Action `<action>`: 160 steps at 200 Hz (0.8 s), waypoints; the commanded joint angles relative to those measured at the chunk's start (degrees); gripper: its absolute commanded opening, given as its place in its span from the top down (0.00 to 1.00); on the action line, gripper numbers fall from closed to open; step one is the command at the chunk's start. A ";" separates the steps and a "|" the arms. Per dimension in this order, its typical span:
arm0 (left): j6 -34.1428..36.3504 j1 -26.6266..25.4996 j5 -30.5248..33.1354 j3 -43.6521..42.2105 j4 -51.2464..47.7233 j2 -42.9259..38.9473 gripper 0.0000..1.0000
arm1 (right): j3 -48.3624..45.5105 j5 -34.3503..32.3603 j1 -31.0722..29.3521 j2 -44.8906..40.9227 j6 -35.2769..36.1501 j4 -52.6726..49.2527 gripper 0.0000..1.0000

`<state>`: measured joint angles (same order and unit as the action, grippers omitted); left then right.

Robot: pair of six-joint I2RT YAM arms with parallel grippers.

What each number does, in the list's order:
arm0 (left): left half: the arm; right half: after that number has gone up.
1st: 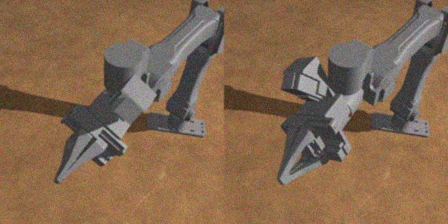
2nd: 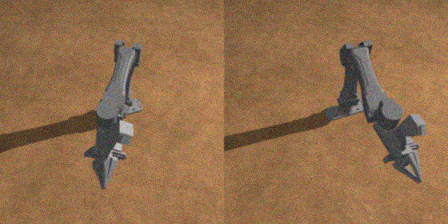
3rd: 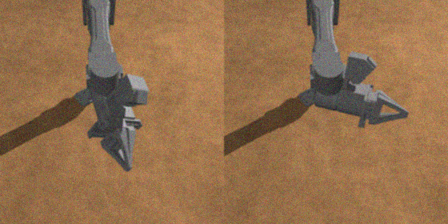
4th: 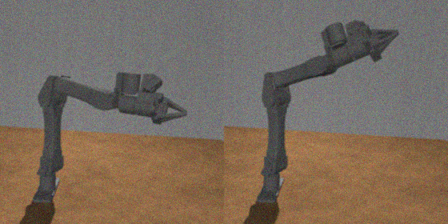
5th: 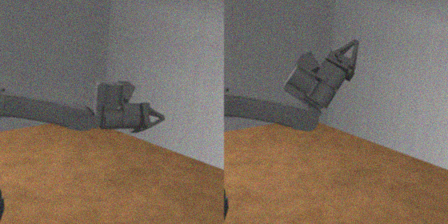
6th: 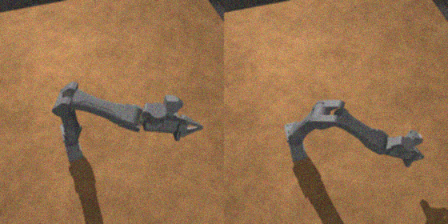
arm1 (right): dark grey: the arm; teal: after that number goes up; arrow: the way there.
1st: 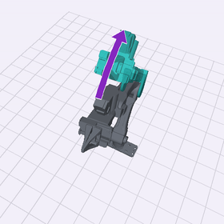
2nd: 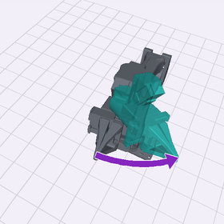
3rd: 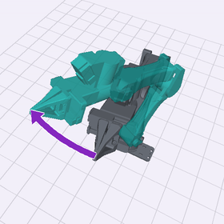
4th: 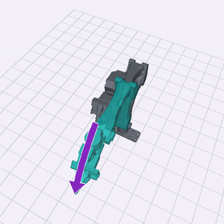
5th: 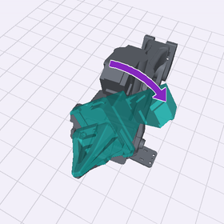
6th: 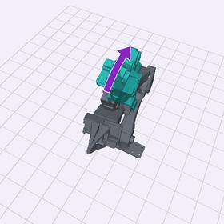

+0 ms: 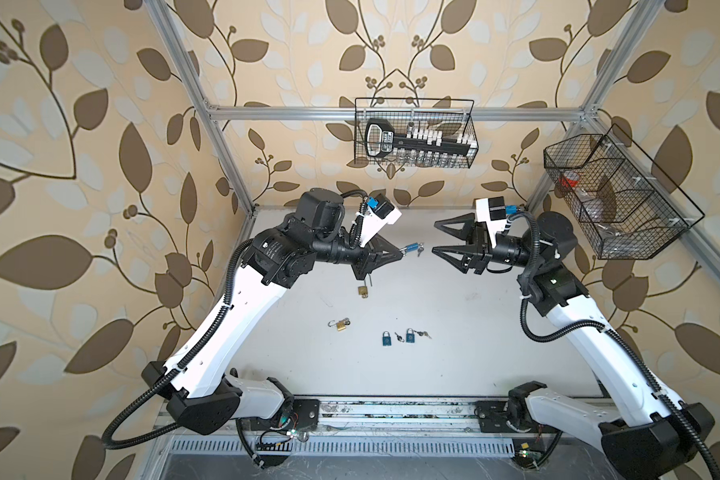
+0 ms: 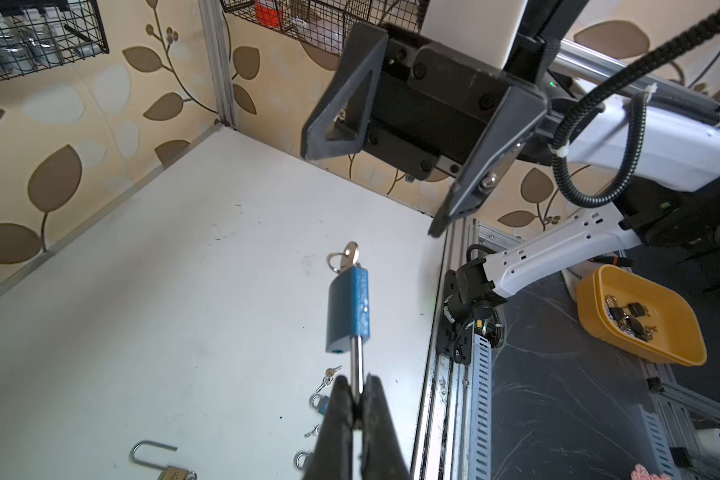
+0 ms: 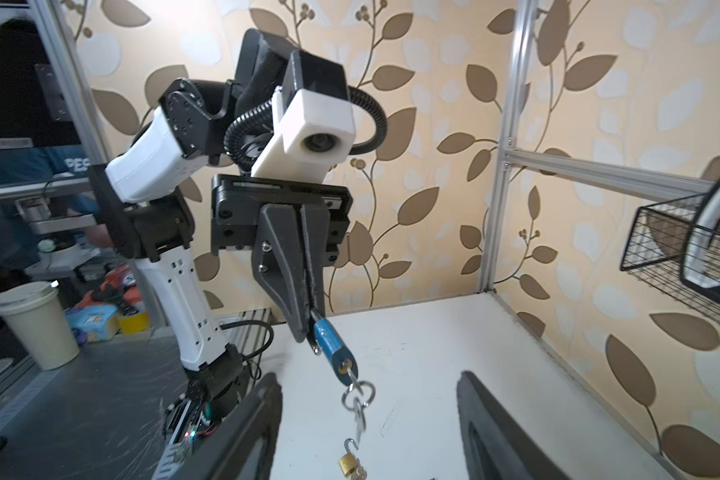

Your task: Lock with the key

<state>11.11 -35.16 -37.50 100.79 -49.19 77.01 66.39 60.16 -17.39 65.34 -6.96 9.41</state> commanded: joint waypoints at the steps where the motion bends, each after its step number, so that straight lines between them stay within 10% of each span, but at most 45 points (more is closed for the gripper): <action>1: 3.66 0.38 -3.91 2.95 -1.96 0.06 1.00 | 4.29 6.17 -2.56 1.14 8.82 -8.78 0.35; 160: 4.30 0.44 -8.60 2.48 -1.61 -0.28 1.00 | 10.38 7.59 -6.72 5.94 16.45 -19.43 0.71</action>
<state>13.96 -35.16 -43.57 101.38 -51.31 77.43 74.61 65.65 -23.64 70.94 8.03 -8.49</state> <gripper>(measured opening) 0.049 0.324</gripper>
